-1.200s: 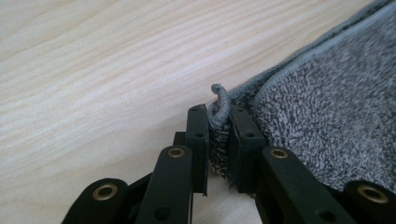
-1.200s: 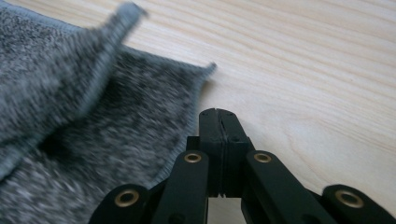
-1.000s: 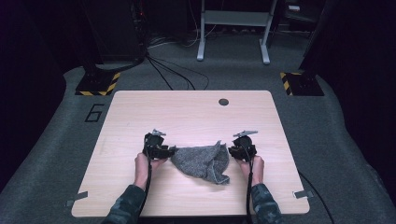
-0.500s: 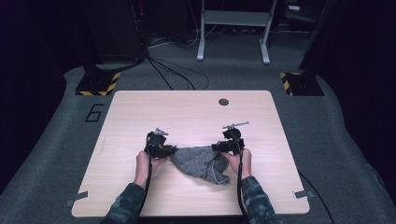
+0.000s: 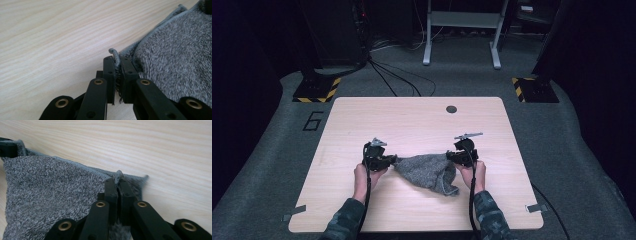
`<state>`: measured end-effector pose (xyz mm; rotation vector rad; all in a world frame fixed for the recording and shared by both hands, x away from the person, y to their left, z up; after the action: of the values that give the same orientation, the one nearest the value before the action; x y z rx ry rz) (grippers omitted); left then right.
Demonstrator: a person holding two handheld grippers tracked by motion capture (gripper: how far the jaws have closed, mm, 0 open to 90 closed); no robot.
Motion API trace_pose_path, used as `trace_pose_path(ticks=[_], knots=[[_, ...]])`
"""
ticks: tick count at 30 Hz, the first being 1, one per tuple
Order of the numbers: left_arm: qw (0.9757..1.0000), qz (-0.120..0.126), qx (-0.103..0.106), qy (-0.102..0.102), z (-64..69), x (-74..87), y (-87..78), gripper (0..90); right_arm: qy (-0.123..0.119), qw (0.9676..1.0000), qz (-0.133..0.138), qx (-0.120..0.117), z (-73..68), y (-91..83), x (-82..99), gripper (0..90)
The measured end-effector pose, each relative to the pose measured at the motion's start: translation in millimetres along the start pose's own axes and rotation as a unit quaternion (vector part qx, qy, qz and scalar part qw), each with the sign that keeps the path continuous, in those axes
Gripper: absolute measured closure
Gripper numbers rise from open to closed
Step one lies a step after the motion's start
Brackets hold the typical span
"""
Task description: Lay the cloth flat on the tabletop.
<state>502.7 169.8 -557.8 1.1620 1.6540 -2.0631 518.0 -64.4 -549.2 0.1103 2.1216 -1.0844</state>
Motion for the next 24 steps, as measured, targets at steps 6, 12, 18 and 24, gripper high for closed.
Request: trace_pose_path(ticks=[6, 12, 18, 24], knots=[[0.9994, 0.028, -0.002, -0.020, -2.9, -4.6, -15.2, 84.5, -0.023, 0.9991, 0.028, 0.021, 3.1, -22.5, -8.6, 87.5], [0.9991, 0.035, 0.002, -0.023, -2.6, -1.6, -25.8, 83.1, -0.028, 0.9985, 0.044, 0.016, -2.4, -38.4, -6.3, 87.4], [0.9998, 0.006, -0.002, -0.017, -4.3, 17.7, -24.9, 66.7, -0.039, 0.9982, 0.043, 0.009, -10.1, -43.7, 5.4, 87.4], [0.9991, 0.005, -0.012, -0.041, -9.9, 19.1, -25.7, 52.1, -0.046, 0.9984, 0.032, 0.009, -14.9, -45.7, 16.6, 87.4]])
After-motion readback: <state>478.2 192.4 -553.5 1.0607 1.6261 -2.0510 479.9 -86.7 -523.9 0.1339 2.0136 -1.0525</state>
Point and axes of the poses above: each handheld gripper's, and its own axes: y roughly forward along the jaws, x roughly out of its underside, z roughly to its right, the point moved 10 cm from there along y, roughly forward along the jaws, and after that the axes turned 12 degrees about -x, right-handed, at the moved point
